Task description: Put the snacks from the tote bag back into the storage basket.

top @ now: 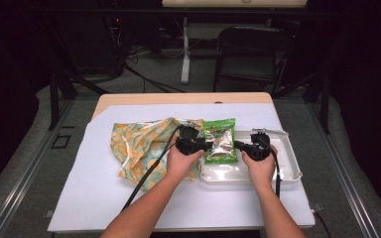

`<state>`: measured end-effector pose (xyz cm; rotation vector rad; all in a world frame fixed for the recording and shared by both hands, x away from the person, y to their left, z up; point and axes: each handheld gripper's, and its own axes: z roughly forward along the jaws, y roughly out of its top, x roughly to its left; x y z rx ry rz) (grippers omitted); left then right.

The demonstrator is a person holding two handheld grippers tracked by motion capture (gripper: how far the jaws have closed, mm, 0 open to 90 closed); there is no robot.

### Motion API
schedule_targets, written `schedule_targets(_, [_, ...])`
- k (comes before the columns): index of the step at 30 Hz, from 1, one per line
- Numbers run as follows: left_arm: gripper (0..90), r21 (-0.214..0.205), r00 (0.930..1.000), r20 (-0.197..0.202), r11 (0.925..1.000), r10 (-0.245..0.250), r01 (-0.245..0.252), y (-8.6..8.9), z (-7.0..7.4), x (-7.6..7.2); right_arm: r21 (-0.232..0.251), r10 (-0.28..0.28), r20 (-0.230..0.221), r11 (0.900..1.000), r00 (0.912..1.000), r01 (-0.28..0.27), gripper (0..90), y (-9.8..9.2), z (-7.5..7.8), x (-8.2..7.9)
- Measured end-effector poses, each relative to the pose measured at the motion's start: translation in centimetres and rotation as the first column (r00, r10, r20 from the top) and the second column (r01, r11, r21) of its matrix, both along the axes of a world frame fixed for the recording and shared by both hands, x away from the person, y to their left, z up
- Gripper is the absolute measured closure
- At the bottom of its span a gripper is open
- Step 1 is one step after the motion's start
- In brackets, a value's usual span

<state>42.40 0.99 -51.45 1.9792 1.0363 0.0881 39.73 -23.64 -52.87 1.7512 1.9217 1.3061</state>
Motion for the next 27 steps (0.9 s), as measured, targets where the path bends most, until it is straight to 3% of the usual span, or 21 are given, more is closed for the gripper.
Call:
schedule_targets(2, [59.7, 0.008, 1.0000, 0.003, 0.9999, -0.007, 0.007, 0.0, 0.1, -0.1, -0.015, 0.001, -0.005, 0.9999, 1.0000, -0.001, 90.0, 0.1, -0.1, 0.1])
schedule_targets(10, [59.8, 0.029, 0.9998, 0.018, 0.9996, 0.000, 0.000, 0.3, 0.4, -0.4, 0.017, -0.010, -0.008, 0.9998, 0.9999, 0.011, 90.0, 0.1, 0.1, 0.3])
schedule_targets(27, [59.7, 0.004, 0.9997, 0.011, 0.9997, 0.023, -0.023, 1.0, 0.2, -0.3, 0.010, -0.009, 0.023, 0.9999, 0.9997, 0.009, 86.8, 0.4, 0.5, 0.0])
